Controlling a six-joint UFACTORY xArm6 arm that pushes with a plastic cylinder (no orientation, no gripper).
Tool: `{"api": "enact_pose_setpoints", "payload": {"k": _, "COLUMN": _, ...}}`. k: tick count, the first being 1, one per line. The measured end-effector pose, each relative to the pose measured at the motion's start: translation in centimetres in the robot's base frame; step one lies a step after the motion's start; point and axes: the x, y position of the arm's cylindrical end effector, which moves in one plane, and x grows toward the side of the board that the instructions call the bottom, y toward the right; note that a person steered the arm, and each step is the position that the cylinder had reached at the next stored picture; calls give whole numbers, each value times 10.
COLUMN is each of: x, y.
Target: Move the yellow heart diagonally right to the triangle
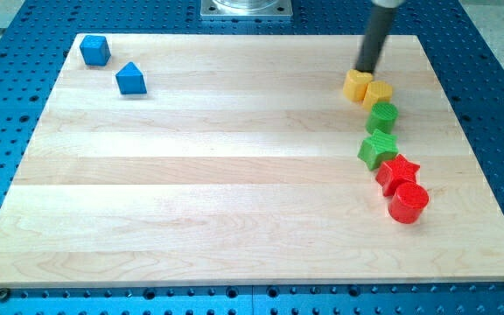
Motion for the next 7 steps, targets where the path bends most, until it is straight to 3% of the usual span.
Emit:
{"api": "enact_pose_setpoints", "payload": {"k": 1, "x": 15, "y": -47}}
{"api": "enact_pose_setpoints", "payload": {"k": 2, "x": 5, "y": 18}}
{"api": "enact_pose_setpoints", "payload": {"k": 4, "x": 56, "y": 47}}
{"api": "enact_pose_setpoints", "payload": {"k": 6, "x": 57, "y": -76}}
{"api": "enact_pose_setpoints", "payload": {"k": 7, "x": 42, "y": -11}}
